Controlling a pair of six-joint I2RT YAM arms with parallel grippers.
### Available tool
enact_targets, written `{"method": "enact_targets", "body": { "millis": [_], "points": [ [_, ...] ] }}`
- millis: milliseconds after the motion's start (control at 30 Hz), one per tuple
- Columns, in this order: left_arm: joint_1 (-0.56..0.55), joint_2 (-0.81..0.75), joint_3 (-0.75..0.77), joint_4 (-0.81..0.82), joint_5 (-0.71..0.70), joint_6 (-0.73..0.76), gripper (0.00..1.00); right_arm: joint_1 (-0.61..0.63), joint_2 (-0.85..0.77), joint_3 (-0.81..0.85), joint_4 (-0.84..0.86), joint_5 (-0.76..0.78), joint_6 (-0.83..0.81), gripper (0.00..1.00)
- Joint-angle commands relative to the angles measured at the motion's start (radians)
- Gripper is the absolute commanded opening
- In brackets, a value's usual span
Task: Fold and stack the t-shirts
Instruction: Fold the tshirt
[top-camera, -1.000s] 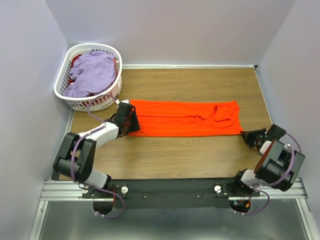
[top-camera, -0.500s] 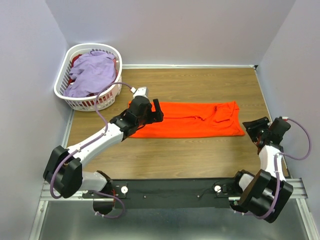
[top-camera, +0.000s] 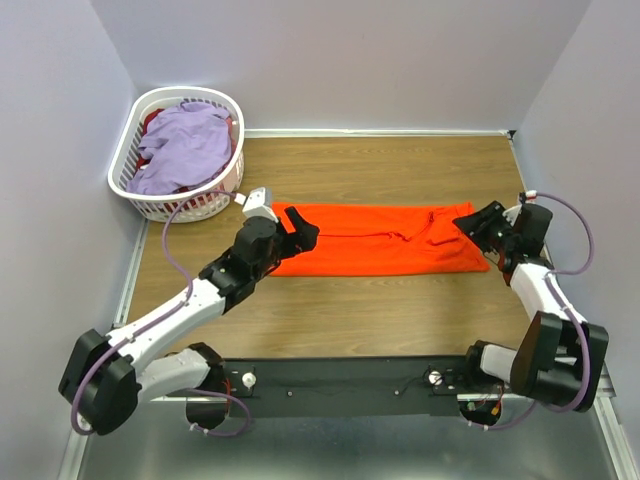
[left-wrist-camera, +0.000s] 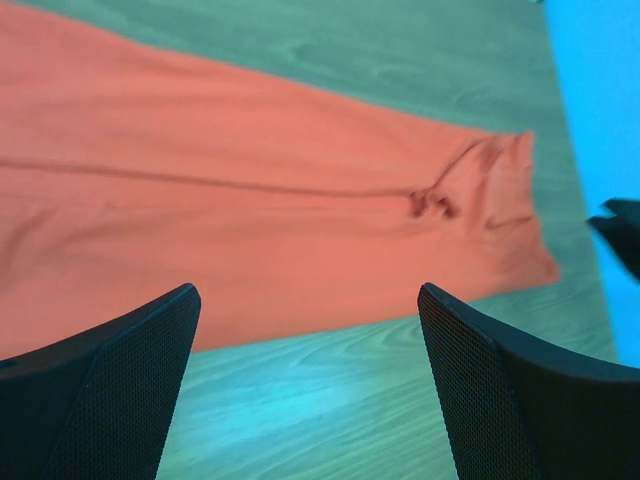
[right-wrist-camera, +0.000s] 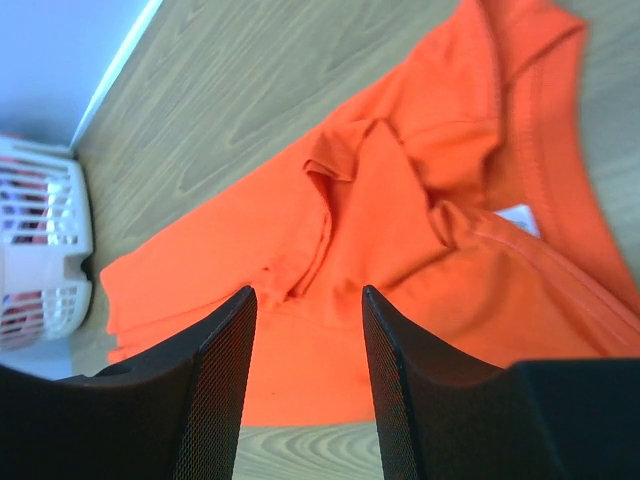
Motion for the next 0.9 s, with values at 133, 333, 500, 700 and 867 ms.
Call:
{"method": "enact_targets", "body": {
  "millis": [133, 333, 500, 700, 867],
  "points": [
    [-0.076, 0.303, 0.193, 0.095, 0.051, -0.145, 0.9, 0.102, 0.12, 0.047, 0.163, -0.055, 0.038, 0.54],
    [-0.179, 0.635, 0.529, 0.071, 0.09, -0.138, 0.77, 0.104, 0.166, 0.045, 0.23, -0.036, 0.052, 0.54],
    [-0.242, 0.867, 0.753, 0.029, 0.152, -0.142, 0.66, 0.108, 0.194, 0.014, 0.31, -0.049, 0.076, 0.53],
    [-0.262, 1.049, 0.902, -0.005, 0.189, -0.167, 0.59, 0.107, 0.215, -0.01, 0.318, -0.038, 0.064, 0.53],
    [-0.263, 1.112, 0.918, -0.011, 0.177, -0.19, 0.58, 0.108, 0.22, -0.013, 0.329, -0.038, 0.064, 0.53]
  ]
}}
